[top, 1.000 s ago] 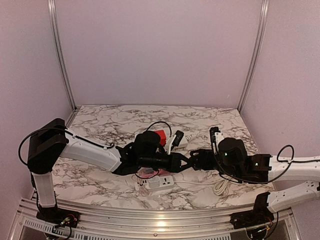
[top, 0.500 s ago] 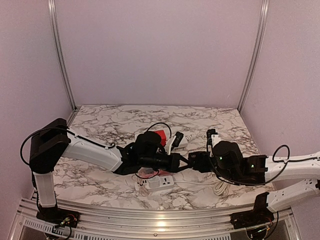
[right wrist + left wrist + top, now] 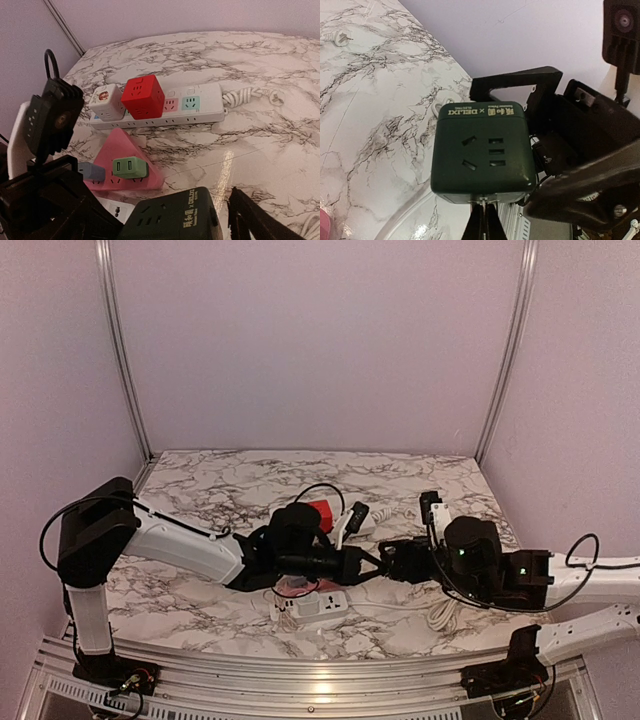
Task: Insert the plug
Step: Pass from the right arm to the left, then pass from the left arm to the right
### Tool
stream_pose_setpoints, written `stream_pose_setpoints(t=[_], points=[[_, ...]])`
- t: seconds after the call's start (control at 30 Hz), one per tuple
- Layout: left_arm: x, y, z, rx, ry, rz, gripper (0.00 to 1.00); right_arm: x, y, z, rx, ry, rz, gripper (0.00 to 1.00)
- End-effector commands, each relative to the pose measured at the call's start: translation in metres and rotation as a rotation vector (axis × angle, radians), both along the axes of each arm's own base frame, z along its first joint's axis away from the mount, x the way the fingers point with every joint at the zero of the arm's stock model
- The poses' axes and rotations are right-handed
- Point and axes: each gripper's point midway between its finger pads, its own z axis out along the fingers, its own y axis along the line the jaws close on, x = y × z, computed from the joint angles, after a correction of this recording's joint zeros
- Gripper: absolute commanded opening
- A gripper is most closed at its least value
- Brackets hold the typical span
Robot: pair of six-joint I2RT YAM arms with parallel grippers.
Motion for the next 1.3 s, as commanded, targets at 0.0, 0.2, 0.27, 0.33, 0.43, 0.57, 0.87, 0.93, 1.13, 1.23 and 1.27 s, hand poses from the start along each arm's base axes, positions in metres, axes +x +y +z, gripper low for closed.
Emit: stream_pose_setpoints(t=[0.0, 0.2, 0.27, 0.33, 0.43, 0.57, 0.87, 0.93, 1.13, 1.23, 1.27], points=[[-0.002, 0.007, 0.016, -0.042, -0.058, -0.016, 0.00, -0.013, 0.004, 0.058, 0.095, -0.100, 0.099, 0.93], [-0.008, 0.012, 0.028, -0.086, -0.094, -0.042, 0.00, -0.026, -0.023, 0.075, 0.143, -0.154, 0.100, 0.99], [-0.013, 0.015, 0.035, -0.110, -0.110, -0.063, 0.00, -0.034, -0.027, 0.076, 0.173, -0.165, 0.136, 0.99], [-0.018, 0.018, 0.043, -0.138, -0.133, -0.084, 0.00, -0.043, -0.028, 0.073, 0.192, -0.165, 0.181, 0.99], [-0.027, 0.024, 0.056, -0.179, -0.171, -0.120, 0.00, -0.054, -0.028, 0.069, 0.229, -0.159, 0.237, 0.98], [-0.039, 0.031, 0.072, -0.228, -0.227, -0.173, 0.00, -0.065, -0.023, 0.068, 0.294, -0.146, 0.300, 0.98], [-0.062, 0.042, 0.092, -0.304, -0.278, -0.277, 0.00, -0.092, 0.015, 0.065, 0.383, -0.092, 0.528, 0.99], [-0.064, 0.043, 0.093, -0.312, -0.280, -0.289, 0.00, -0.093, 0.020, 0.066, 0.394, -0.093, 0.549, 0.99], [-0.068, 0.047, 0.095, -0.326, -0.285, -0.303, 0.00, -0.100, 0.027, 0.077, 0.437, -0.116, 0.603, 0.91], [-0.069, 0.048, 0.097, -0.336, -0.291, -0.306, 0.00, -0.104, 0.031, 0.075, 0.435, -0.105, 0.637, 0.83], [-0.069, 0.049, 0.098, -0.340, -0.295, -0.305, 0.00, -0.105, 0.033, 0.074, 0.435, -0.102, 0.648, 0.80]])
